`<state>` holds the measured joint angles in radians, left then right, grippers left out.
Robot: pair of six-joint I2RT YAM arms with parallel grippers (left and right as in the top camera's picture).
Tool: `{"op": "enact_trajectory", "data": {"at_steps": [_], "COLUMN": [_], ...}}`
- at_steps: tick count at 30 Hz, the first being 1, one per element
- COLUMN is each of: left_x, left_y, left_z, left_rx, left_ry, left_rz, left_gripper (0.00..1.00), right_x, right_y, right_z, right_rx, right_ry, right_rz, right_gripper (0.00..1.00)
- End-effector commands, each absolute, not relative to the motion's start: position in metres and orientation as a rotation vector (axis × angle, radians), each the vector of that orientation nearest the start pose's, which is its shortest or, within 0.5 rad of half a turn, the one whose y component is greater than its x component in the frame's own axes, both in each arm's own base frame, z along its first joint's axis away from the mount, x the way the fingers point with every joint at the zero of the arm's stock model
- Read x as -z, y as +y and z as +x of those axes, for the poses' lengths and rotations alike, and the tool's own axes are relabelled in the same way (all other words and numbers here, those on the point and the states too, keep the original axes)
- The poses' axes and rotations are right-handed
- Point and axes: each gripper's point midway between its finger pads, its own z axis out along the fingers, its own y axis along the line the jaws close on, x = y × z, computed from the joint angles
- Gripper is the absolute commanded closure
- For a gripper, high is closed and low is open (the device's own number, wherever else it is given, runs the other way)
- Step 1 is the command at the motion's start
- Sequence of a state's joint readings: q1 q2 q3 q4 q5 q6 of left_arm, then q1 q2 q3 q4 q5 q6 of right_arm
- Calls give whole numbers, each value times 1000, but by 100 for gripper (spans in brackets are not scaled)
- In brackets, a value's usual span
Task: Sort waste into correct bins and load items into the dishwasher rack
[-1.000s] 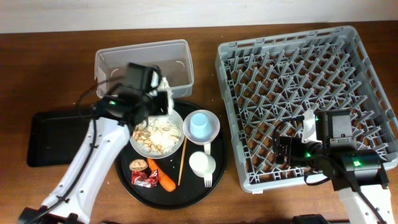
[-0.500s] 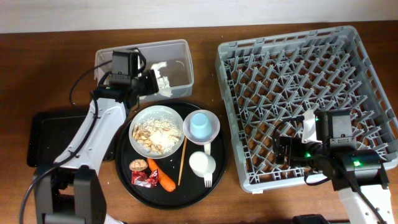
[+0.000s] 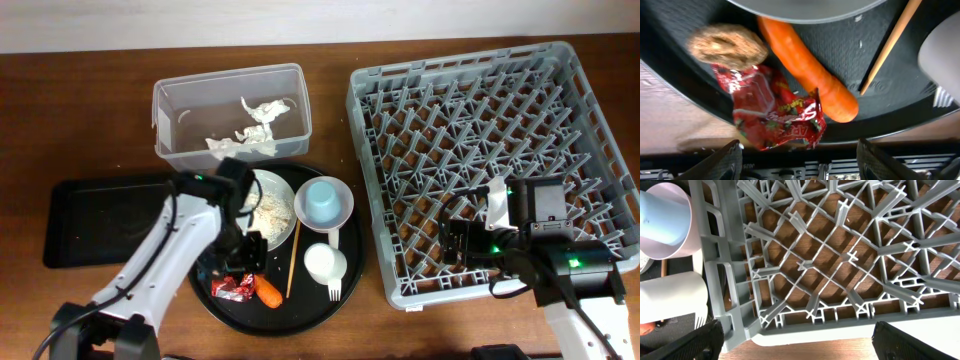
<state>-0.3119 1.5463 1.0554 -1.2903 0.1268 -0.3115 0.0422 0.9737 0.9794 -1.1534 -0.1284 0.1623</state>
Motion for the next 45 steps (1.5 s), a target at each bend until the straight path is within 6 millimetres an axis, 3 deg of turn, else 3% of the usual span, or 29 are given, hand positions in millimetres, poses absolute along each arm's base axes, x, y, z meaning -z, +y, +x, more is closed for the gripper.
{"op": "enact_trajectory", "data": {"at_steps": [1, 4, 5, 7, 9, 10, 12, 13, 15, 17, 19, 21, 23, 25, 27, 28, 29, 31, 33, 35, 37, 39, 40, 45], "left_x": [-60, -42, -39, -36, -36, -37, -42, -54, -85, -128, -186, -212, -220, -209, -185, -166, -141, -128, -131, -145, -161, -164, -160, -119], "left_y": [-90, -71, -71, -70, -70, -71, -75, -79, -90, -102, -99, -97, -88, -75, -69, -70, -75, -80, -79, -71, -74, -65, -60, -38], "left_z": [170, 172, 172, 170, 170, 171, 176, 187, 215, 258, 320, 361, 391, 427, 455, 470, 478, 480, 478, 461, 425, 379, 354, 276], "left_rx": [72, -116, -116, -113, -112, -110, -82, -59, -10, 40, 0, 38, 58, 57, 85, 129, 211, 303, 334, 343, 437, 390, 348, 131], "left_ry": [3418, 3369, 3366, 3369, 3369, 3369, 3358, 3332, 3250, 3087, 2814, 2638, 2539, 2483, 2477, 2489, 2529, 2561, 2563, 2589, 2666, 2804, 2897, 3212], "left_rz": [33, -10, -9, -9, -10, -10, -11, -10, 25, 89, 38, -11, -75, -143, -177, -184, -183, -177, -181, -203, -214, -259, -287, -364], "left_gripper": [25, 27, 32, 55, 92, 100, 100, 100, 99, 100, 99, 99, 100, 100, 99, 95, 84, 68, 49, 19, 14, 13, 8, 6], "right_x": [-174, -174, -174, -174, -174, -174, -174, -174, -174, -174, -174, -174, -174, -174, -174, -174, -174, -173, -173, -171, -171, -172, -173, -171], "right_y": [29, 29, 29, 29, 29, 29, 29, 29, 29, 29, 29, 29, 29, 29, 29, 31, 31, 31, 31, 32, 32, 33, 40, 67], "right_z": [217, 216, 216, 216, 216, 216, 216, 216, 216, 216, 216, 216, 216, 216, 216, 216, 216, 214, 213, 209, 209, 210, 211, 215], "right_rx": [-221, -221, -221, -221, -221, -221, -221, -221, -221, -221, -221, -221, -221, -221, -222, -232, -232, -231, -231, -240, -240, -247, -297, -427], "right_ry": [2709, 2709, 2710, 2710, 2710, 2710, 2710, 2710, 2710, 2710, 2710, 2709, 2710, 2709, 2710, 2710, 2711, 2718, 2726, 2740, 2740, 2735, 2730, 2782], "right_rz": [141, 141, 141, 141, 141, 141, 141, 141, 141, 141, 141, 141, 141, 141, 141, 139, 139, 140, 141, 139, 138, 134, 98, -28], "right_gripper": [2, 2, 2, 1, 2, 2, 2, 2, 2, 2, 2, 2, 2, 2, 2, 2, 2, 2, 2, 2, 2, 2, 2, 2]}}
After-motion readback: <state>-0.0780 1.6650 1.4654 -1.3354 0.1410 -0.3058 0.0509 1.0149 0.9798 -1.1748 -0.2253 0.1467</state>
